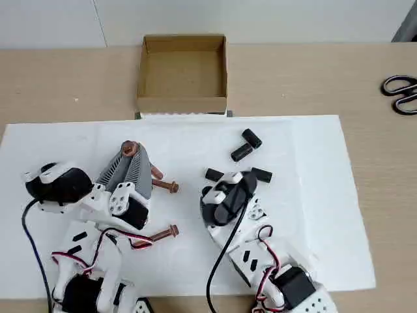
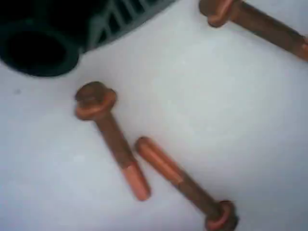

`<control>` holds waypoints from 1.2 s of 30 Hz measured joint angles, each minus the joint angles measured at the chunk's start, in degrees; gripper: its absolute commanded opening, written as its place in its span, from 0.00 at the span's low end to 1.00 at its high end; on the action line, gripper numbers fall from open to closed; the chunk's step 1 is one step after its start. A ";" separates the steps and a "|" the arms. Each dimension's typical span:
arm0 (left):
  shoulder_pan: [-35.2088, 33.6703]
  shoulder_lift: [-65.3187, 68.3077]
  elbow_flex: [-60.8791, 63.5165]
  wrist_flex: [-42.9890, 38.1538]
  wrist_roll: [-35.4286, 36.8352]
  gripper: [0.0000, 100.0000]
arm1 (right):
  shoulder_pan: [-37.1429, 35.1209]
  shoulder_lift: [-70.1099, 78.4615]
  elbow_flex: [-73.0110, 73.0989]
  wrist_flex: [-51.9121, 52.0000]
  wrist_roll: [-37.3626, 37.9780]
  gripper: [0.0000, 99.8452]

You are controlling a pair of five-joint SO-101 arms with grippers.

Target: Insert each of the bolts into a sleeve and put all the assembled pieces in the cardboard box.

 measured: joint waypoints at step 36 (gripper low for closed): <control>13.01 -0.09 6.07 1.23 2.55 0.01 | -7.03 0.09 1.23 -4.40 0.00 0.00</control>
